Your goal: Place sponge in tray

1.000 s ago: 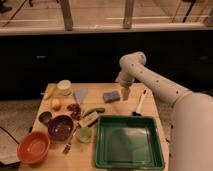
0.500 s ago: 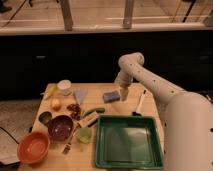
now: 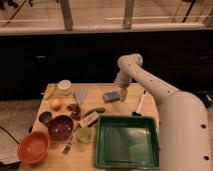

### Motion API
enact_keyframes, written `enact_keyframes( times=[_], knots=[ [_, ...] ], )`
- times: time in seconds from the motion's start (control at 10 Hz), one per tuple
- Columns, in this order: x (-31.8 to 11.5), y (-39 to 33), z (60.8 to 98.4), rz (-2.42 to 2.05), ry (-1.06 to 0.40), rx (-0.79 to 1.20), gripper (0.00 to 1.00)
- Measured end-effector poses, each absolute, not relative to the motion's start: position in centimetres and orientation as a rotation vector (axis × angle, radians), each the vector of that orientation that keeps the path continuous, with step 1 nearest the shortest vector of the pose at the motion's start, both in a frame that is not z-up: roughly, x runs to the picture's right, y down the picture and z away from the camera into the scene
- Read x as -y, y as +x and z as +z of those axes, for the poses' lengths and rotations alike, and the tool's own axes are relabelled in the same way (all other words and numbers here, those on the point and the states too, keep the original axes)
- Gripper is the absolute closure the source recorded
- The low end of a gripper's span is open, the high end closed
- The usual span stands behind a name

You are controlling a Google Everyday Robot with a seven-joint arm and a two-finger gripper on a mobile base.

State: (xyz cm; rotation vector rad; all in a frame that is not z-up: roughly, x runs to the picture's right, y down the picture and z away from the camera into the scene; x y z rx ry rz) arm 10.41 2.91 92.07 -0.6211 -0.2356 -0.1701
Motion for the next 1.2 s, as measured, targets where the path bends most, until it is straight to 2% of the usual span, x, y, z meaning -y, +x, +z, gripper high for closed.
enact_keyframes(
  times=[1.0,1.2],
  knots=[
    [-4.8,10.5,94.4,-0.176,-0.681,0.255,0.20],
    [-5.0,10.4,94.6,-0.182,-0.690,0.258,0.25]
  ],
)
